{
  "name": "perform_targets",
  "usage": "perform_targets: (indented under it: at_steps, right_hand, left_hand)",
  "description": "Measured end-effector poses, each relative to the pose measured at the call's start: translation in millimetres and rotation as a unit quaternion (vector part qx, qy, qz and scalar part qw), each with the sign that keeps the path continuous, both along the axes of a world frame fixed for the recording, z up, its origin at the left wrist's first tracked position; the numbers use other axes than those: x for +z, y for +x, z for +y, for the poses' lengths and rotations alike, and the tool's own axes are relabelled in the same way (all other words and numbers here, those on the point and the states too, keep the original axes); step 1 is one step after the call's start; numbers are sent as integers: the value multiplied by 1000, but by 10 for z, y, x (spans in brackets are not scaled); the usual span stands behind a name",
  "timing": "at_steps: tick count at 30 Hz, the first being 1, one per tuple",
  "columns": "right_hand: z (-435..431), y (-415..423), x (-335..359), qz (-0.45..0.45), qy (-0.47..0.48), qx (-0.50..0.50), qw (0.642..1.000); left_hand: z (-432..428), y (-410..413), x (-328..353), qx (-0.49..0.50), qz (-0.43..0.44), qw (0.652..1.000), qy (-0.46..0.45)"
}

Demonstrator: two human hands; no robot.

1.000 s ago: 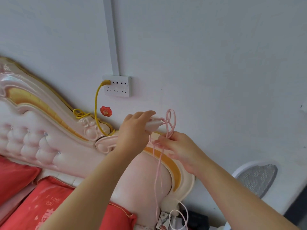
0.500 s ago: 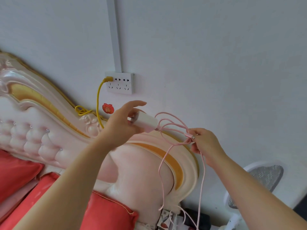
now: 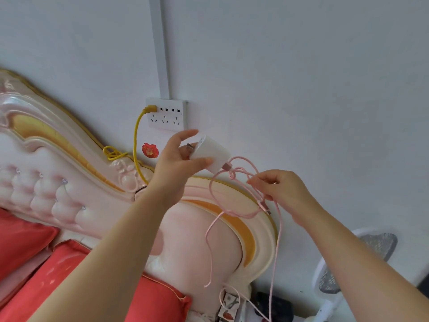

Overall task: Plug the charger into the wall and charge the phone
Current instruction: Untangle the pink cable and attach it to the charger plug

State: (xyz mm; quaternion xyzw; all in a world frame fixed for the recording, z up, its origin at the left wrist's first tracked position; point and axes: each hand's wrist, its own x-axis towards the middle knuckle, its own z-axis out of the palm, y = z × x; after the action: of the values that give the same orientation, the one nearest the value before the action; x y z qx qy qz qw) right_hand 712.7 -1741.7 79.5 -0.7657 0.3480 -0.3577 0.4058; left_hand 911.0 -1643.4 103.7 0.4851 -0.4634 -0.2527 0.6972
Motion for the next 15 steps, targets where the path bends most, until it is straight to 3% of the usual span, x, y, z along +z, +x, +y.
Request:
perform_targets:
  at_steps: [7,15]
  right_hand:
    - [66,5,54,-42,36,90,994]
    - [76,-36,111,-102,76,155,980]
  left_hand:
    - [-85,-28,-11,13,78,997,-9]
    - [-62,3,-15,24,84,996,-36]
